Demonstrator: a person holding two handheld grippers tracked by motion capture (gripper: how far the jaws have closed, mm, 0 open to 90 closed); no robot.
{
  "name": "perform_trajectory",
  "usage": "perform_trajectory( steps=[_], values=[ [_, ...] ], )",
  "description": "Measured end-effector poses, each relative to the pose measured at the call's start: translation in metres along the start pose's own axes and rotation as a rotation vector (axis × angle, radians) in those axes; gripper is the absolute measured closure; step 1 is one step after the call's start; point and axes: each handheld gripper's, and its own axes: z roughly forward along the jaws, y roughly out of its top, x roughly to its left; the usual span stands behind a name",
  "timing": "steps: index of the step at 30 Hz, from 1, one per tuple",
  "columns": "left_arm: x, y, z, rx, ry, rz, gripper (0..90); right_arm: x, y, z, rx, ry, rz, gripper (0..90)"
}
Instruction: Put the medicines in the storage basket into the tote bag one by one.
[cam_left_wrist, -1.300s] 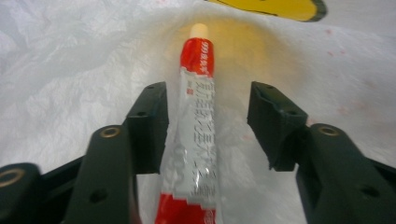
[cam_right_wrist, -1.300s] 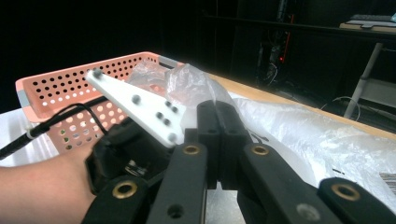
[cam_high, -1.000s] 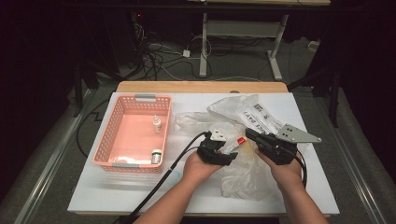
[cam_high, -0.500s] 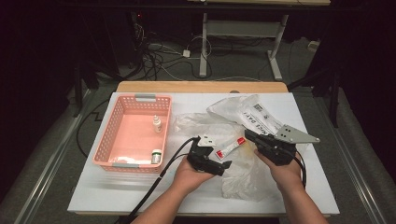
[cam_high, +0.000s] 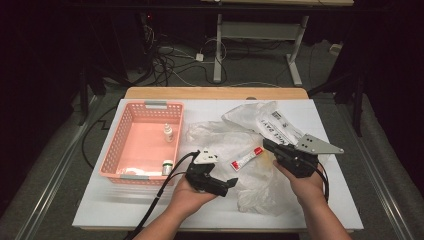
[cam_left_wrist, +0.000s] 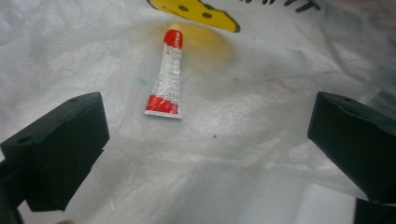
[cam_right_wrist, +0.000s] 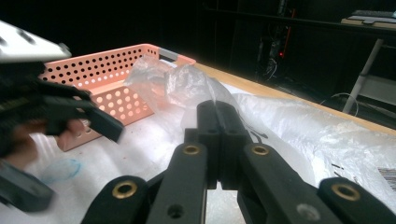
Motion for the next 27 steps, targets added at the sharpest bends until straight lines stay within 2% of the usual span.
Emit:
perform_trajectory(
  steps=[6,9,13,16,18,20,21,24,27],
  values=[
    [0.003,-0.005,-0.026,-0.004,0.051,0.002,0.0,-0.002,0.000,0.000,0.000,-0.002,0.003,90.0],
    [0.003,-0.008,-0.037,-0.010,0.060,-0.002,0.0,-0.003,-0.001,-0.001,-0.001,-0.004,0.004,90.0],
    [0.010,-0.012,-0.058,-0.049,0.098,-0.015,0.0,-0.003,-0.003,-0.001,0.008,-0.007,0.007,90.0],
    [0.019,-0.015,-0.071,-0.058,0.116,-0.040,0.0,-0.004,-0.005,0.000,0.015,-0.005,0.004,90.0],
    [0.027,-0.018,-0.079,-0.054,0.158,-0.047,0.0,-0.004,-0.006,0.001,0.019,-0.003,0.007,90.0],
    [0.036,-0.021,-0.086,-0.059,0.158,-0.082,0.0,-0.004,-0.006,0.002,0.025,-0.003,0.005,90.0],
    [0.040,-0.022,-0.089,-0.055,0.171,-0.089,0.0,-0.003,-0.007,0.002,0.025,-0.003,0.006,90.0],
    [0.050,-0.024,-0.097,-0.049,0.231,-0.094,0.0,-0.003,-0.007,0.002,0.028,-0.002,0.003,90.0],
    [0.058,-0.027,-0.105,-0.044,0.260,-0.108,0.0,-0.003,-0.008,0.002,0.029,-0.002,0.007,90.0]
  ],
)
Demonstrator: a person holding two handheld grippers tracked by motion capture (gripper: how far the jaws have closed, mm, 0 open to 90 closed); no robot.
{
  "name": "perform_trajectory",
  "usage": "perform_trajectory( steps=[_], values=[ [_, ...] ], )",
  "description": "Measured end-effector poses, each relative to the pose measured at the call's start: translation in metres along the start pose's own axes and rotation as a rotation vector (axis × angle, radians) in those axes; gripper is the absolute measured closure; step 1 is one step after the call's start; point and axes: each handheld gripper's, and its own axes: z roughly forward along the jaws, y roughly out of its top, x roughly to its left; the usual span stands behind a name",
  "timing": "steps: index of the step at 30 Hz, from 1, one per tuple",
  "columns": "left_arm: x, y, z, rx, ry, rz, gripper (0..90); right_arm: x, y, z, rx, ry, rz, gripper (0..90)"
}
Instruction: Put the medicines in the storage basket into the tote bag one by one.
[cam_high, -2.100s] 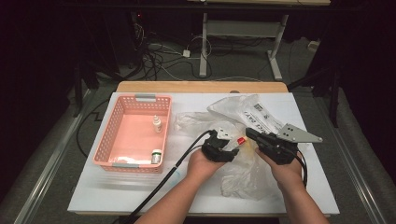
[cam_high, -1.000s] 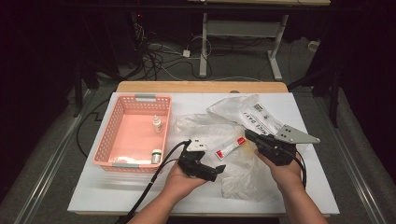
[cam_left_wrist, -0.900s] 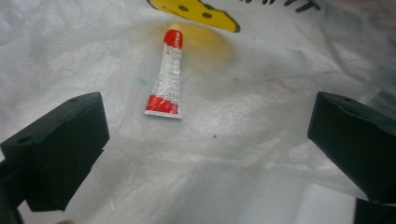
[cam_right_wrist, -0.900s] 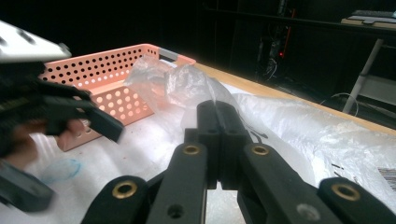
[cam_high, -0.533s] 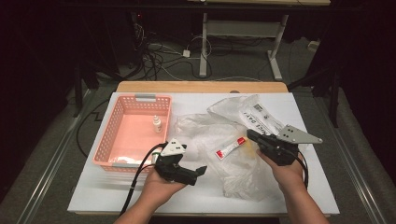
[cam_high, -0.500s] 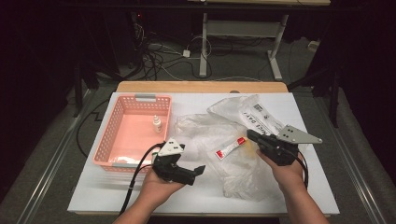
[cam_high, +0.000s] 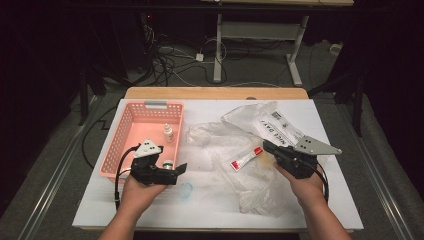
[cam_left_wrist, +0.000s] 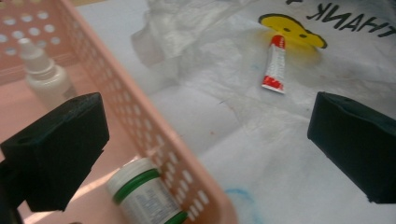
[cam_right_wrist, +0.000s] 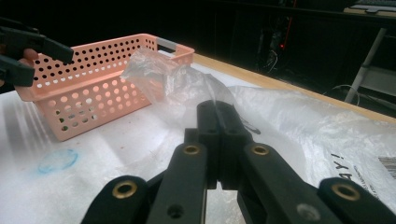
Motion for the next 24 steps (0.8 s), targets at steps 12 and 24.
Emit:
perform_trajectory(
  steps=[12,24],
  values=[
    [0.044,-0.009,-0.032,-0.023,0.105,-0.083,0.0,-0.002,-0.001,0.000,0.002,-0.007,0.004,90.0],
    [0.069,-0.019,-0.046,-0.035,0.147,-0.159,0.0,-0.003,-0.001,-0.001,0.002,-0.007,0.001,90.0]
  ],
)
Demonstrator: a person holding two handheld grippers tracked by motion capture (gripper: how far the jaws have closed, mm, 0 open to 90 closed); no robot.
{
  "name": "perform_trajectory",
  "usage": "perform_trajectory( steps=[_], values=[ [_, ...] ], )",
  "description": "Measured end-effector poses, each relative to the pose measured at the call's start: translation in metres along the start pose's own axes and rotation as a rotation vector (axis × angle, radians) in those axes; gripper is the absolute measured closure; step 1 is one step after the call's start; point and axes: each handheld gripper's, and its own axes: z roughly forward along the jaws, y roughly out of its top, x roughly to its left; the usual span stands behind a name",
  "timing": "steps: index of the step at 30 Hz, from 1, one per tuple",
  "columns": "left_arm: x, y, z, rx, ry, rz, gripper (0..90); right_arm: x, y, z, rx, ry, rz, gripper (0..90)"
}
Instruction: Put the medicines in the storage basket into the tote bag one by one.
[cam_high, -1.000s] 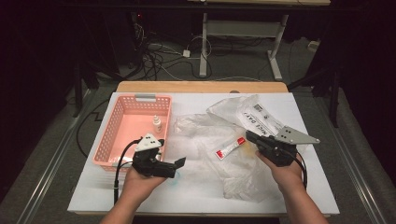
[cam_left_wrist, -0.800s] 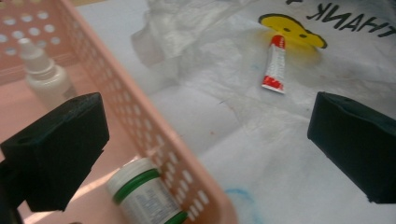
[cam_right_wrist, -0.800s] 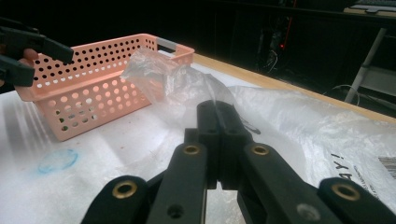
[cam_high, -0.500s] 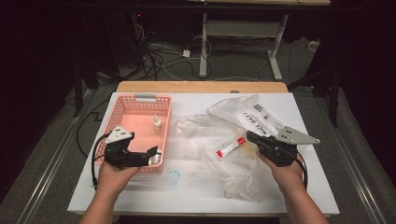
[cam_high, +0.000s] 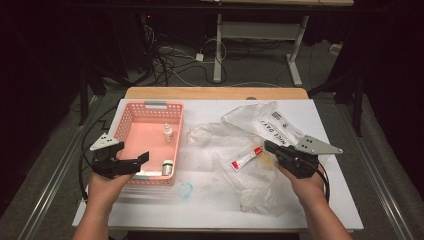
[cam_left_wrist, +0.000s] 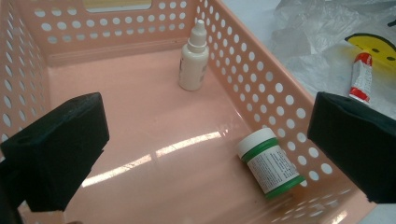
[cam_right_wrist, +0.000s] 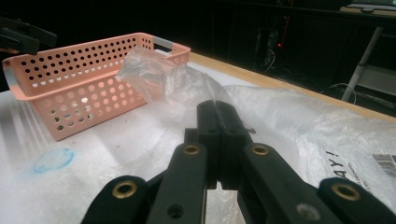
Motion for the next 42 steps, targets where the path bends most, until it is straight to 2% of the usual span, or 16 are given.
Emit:
perform_trajectory(
  steps=[7,13,15,18,19,21,24,26,29,35,39,42],
  values=[
    [-0.006,0.002,0.003,0.018,-0.008,0.007,0.0,0.001,0.000,0.001,0.004,0.000,0.000,90.0],
    [-0.017,0.007,0.003,0.018,-0.018,0.033,0.0,0.002,-0.001,0.002,0.008,0.002,-0.002,90.0],
    [-0.021,0.009,0.005,0.029,-0.004,0.047,0.0,0.002,-0.001,0.002,0.009,0.002,0.000,90.0],
    [-0.025,0.013,0.007,0.033,-0.031,0.044,0.0,0.001,-0.001,0.002,0.009,0.002,0.000,90.0],
    [-0.026,0.015,0.009,0.041,-0.027,0.051,0.0,0.001,-0.001,0.002,0.007,0.002,-0.001,90.0],
    [-0.030,0.016,0.014,0.078,-0.015,0.067,0.0,0.001,-0.001,0.001,0.007,0.002,0.000,90.0],
    [-0.031,0.019,0.023,0.147,-0.032,0.064,0.0,0.001,-0.001,0.001,0.006,0.004,0.000,90.0],
    [-0.031,0.022,0.028,0.184,-0.017,0.073,0.0,0.002,-0.001,0.001,0.007,0.005,0.003,90.0],
    [-0.031,0.026,0.037,0.237,-0.035,0.054,0.0,0.002,0.000,0.001,0.007,0.004,0.000,90.0],
    [-0.029,0.033,0.056,0.368,-0.016,0.040,0.0,0.002,0.000,0.000,0.005,0.003,0.002,90.0],
    [-0.031,0.034,0.066,0.446,-0.016,0.061,4.1,0.001,-0.001,0.001,0.008,0.000,0.007,90.0],
    [-0.032,0.034,0.073,0.497,-0.007,0.060,7.7,0.001,-0.001,0.001,0.011,0.001,0.005,90.0]
  ],
)
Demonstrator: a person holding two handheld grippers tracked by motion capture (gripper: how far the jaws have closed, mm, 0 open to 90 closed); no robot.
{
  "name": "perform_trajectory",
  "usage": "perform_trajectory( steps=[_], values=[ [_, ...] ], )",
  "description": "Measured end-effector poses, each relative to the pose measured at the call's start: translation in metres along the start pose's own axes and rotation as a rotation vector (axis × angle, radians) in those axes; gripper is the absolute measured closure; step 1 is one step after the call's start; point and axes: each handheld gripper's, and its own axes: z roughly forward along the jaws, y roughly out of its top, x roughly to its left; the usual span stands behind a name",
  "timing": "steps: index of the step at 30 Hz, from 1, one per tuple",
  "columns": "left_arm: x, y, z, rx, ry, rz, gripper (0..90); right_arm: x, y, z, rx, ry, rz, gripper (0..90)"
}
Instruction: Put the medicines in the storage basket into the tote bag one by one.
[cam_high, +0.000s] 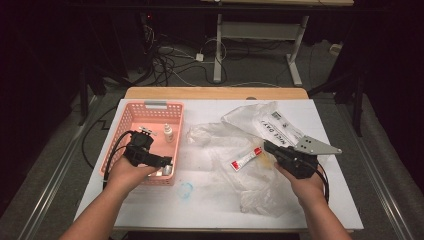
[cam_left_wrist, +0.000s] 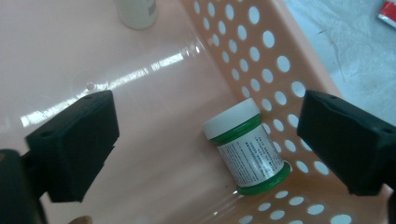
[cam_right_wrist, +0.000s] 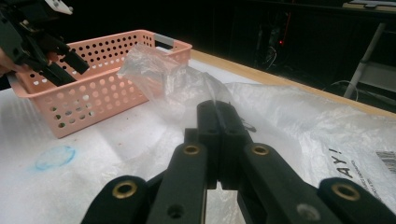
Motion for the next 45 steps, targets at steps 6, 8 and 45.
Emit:
perform_trajectory(
  steps=[6,8,45],
  values=[
    [-0.003,0.006,0.007,0.083,-0.005,0.020,10.5,0.000,0.002,-0.001,-0.004,-0.003,-0.003,90.0],
    [-0.002,0.008,0.009,0.105,-0.010,0.013,14.9,0.000,0.001,-0.001,-0.004,-0.003,-0.003,90.0],
    [-0.002,0.018,0.036,0.399,-0.017,0.026,45.7,0.002,0.002,-0.002,-0.004,0.000,-0.007,90.0]
  ],
)
